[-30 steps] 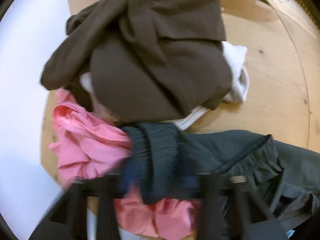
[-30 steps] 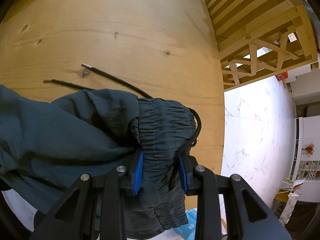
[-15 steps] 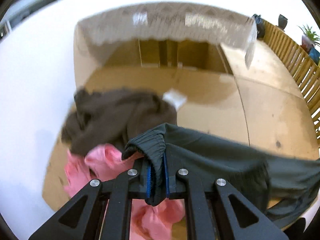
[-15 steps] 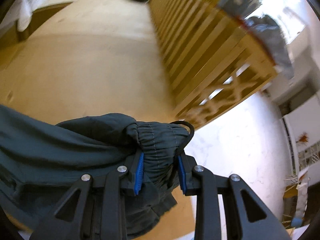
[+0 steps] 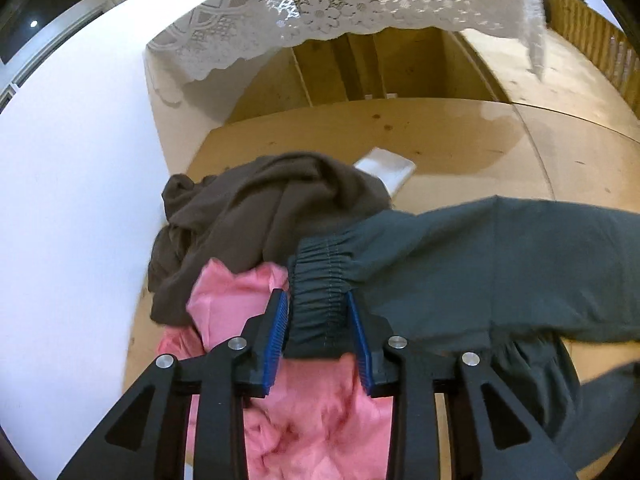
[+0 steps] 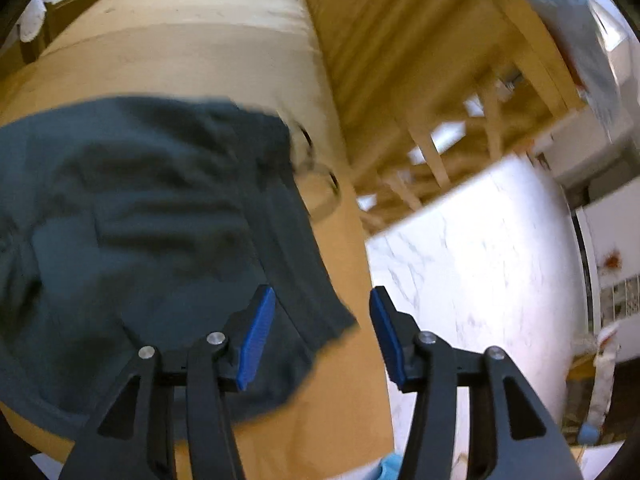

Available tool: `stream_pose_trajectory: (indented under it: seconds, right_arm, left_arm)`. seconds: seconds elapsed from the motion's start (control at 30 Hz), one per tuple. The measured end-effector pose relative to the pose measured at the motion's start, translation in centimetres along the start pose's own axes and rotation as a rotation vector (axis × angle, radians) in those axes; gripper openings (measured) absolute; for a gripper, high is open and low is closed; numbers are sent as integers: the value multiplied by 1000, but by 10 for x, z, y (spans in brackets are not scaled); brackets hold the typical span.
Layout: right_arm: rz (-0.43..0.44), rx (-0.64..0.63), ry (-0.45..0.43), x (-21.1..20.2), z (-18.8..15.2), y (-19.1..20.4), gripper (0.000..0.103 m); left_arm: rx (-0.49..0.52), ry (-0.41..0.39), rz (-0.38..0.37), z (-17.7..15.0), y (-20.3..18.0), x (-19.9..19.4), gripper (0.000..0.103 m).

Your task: Fold clothes

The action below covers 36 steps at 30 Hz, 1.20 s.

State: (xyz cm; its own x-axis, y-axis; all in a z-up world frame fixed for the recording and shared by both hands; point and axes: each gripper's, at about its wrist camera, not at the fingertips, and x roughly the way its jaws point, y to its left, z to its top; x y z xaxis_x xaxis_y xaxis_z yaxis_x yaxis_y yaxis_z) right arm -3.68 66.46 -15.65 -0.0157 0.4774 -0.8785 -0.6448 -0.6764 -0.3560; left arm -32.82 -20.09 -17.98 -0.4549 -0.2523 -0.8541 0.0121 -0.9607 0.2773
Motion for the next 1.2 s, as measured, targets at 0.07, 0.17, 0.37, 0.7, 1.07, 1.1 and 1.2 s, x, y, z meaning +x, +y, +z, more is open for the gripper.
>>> stream_pose_trajectory:
  seconds: [0.07, 0.17, 0.37, 0.7, 1.07, 1.1, 1.2]
  right_arm:
    - [17, 59, 49, 15, -20, -15, 49]
    - [62, 153, 104, 37, -37, -28, 49]
    - [82, 123, 115, 56, -30, -9, 49]
    - [73, 74, 138, 71, -29, 21, 49]
    - [87, 90, 113, 61, -37, 22, 11]
    - [91, 91, 112, 59, -38, 21, 9]
    - [103, 104, 105, 50, -45, 17, 4]
  left_arm:
    - [-10, -4, -55, -18, -4, -16, 30]
    - [22, 32, -165, -50, -30, -24, 31]
    - [148, 139, -217, -90, -91, 0, 35]
    - [208, 257, -132, -86, -145, 59, 38]
    - [82, 196, -204, -102, -115, 19, 0]
    - [50, 174, -195, -106, -101, 5, 0]
    - [-42, 139, -158, -124, -60, -31, 0]
